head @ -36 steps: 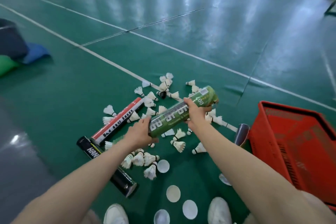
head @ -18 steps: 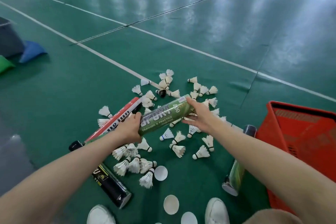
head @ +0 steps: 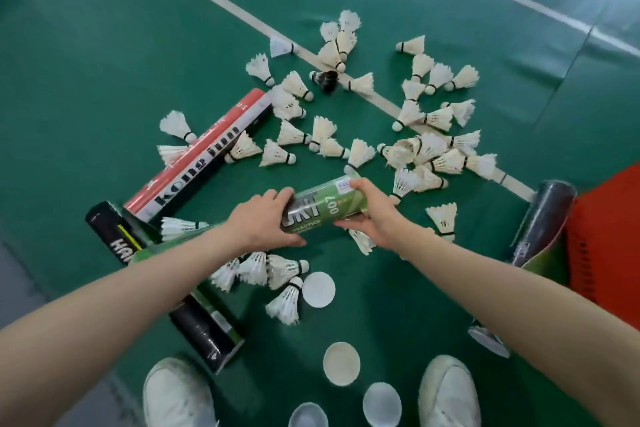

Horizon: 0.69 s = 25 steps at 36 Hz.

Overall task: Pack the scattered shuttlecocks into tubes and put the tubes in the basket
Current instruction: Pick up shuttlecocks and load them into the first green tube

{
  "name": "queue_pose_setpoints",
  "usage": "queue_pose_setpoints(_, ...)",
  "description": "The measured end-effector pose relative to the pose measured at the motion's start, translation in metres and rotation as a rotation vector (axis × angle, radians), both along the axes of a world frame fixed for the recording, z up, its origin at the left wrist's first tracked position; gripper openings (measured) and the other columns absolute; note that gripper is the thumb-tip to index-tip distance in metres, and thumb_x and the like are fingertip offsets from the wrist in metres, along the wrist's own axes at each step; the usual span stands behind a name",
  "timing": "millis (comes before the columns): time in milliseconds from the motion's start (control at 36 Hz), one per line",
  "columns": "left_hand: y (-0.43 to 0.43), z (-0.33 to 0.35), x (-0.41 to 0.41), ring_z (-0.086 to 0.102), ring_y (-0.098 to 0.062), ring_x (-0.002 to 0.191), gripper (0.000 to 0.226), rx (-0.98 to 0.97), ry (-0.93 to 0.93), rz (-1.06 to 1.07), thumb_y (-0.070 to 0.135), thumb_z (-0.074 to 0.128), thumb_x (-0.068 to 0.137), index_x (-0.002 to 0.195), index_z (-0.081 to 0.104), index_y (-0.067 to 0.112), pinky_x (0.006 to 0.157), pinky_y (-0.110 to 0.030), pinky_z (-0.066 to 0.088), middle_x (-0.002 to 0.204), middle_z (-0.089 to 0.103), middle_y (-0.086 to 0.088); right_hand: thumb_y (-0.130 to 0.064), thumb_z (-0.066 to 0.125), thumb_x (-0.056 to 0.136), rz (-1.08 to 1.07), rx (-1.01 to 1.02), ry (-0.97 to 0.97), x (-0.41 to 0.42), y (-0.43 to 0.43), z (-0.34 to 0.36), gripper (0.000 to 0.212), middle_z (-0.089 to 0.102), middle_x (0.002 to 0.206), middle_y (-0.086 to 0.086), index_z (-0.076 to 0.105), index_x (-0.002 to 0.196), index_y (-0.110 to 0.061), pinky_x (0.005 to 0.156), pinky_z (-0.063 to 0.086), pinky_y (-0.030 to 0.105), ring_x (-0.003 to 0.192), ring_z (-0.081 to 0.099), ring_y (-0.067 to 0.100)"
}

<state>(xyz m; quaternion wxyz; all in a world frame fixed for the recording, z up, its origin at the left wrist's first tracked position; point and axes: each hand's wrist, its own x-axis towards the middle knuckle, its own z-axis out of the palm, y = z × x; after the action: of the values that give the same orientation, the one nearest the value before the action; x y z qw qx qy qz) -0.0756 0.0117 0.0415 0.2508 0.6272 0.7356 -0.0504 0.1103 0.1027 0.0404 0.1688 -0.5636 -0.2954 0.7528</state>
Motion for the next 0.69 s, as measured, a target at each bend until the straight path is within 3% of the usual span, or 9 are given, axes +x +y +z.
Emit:
queue_pose_setpoints(83,-0.001,-0.015,-0.001,0.046,-0.027,0.112,0.092,-0.010,0.032,-0.019,0.059,0.069,0.071,0.143,0.024,0.024,0.094,-0.038,0.045,0.123,0.046,-0.006,-0.026,0.051,0.096,-0.008,-0.038,0.028,0.001,-0.003,-0.016,0.014,0.065,0.095,0.011,0.057,0.098,-0.013,0.090,0.053,0.047,0.094,0.062,0.028)
queue_pose_setpoints(167,-0.001,-0.017,-0.001,0.050,-0.026,0.102,0.091,-0.016,0.053,0.006,0.055,0.068,0.070,0.143,0.022,0.027,0.084,-0.036,0.048,0.115,0.043,-0.005,-0.038,0.053,0.095,0.083,0.042,-0.014,0.004,0.000,-0.029,0.031,0.067,0.105,0.010,0.059,0.110,-0.012,0.091,0.053,0.039,0.102,0.063,0.026)
queue_pose_setpoints(250,-0.001,-0.017,0.001,0.051,-0.026,0.098,0.089,-0.019,0.070,0.039,0.054,0.069,0.069,0.141,0.022,0.030,0.074,-0.033,0.047,0.112,0.040,-0.004,-0.055,0.054,0.089,0.217,0.353,-0.278,0.016,0.002,-0.041,0.051,0.064,0.102,-0.001,0.058,0.117,-0.012,0.082,0.049,0.030,0.090,0.062,0.013)
queue_pose_setpoints(306,-0.002,-0.020,0.003,0.050,-0.026,0.101,0.089,-0.031,0.107,0.044,0.054,0.069,0.070,0.141,0.022,0.030,0.071,-0.032,0.044,0.115,0.040,-0.005,-0.047,0.057,0.090,0.218,0.601,-0.479,0.029,-0.001,-0.048,0.041,0.059,0.103,-0.002,0.058,0.115,-0.014,0.081,0.044,0.028,0.091,0.057,0.012)
queue_pose_setpoints(361,-0.006,-0.025,0.004,0.050,-0.026,0.106,0.089,-0.054,0.147,0.048,0.053,0.070,0.071,0.142,0.022,0.029,0.072,-0.033,0.043,0.120,0.041,-0.006,-0.033,0.058,0.092,0.248,0.702,-0.634,0.042,-0.005,-0.060,0.031,0.051,0.106,0.001,0.055,0.118,-0.015,0.088,0.043,0.032,0.100,0.051,0.016)
queue_pose_setpoints(417,-0.014,-0.032,0.005,0.049,-0.026,0.108,0.089,-0.078,0.155,0.064,0.054,0.071,0.071,0.142,0.023,0.029,0.076,-0.034,0.044,0.122,0.041,-0.007,-0.028,0.058,0.092,0.350,0.671,-0.724,0.051,-0.009,-0.073,0.035,0.046,0.106,0.004,0.052,0.124,-0.016,0.094,0.042,0.037,0.105,0.048,0.022)
queue_pose_setpoints(528,-0.029,-0.042,0.005,0.049,-0.027,0.107,0.085,-0.097,0.144,0.098,0.054,0.070,0.071,0.139,0.025,0.028,0.076,-0.035,0.046,0.122,0.040,-0.008,-0.032,0.058,0.093,0.445,0.528,-0.697,0.056,-0.019,-0.088,0.042,0.053,0.114,0.007,0.046,0.132,-0.021,0.082,0.041,0.030,0.100,0.052,0.019)
queue_pose_setpoints(611,-0.034,-0.044,0.006,0.049,-0.027,0.108,0.084,-0.083,0.143,0.116,0.051,0.069,0.072,0.139,0.025,0.027,0.078,-0.035,0.046,0.124,0.040,-0.009,-0.035,0.058,0.092,0.449,0.491,-0.708,0.052,-0.026,-0.095,0.039,0.058,0.113,0.002,0.048,0.129,-0.025,0.085,0.046,0.033,0.100,0.056,0.021)
queue_pose_setpoints(694,-0.037,-0.046,0.009,0.049,-0.028,0.108,0.083,-0.059,0.161,0.117,0.050,0.069,0.073,0.139,0.025,0.026,0.079,-0.035,0.044,0.124,0.041,-0.009,-0.026,0.057,0.093,0.364,0.495,-0.707,0.048,-0.029,-0.096,0.024,0.060,0.098,0.000,0.053,0.116,-0.022,0.069,0.046,0.030,0.080,0.056,0.017)
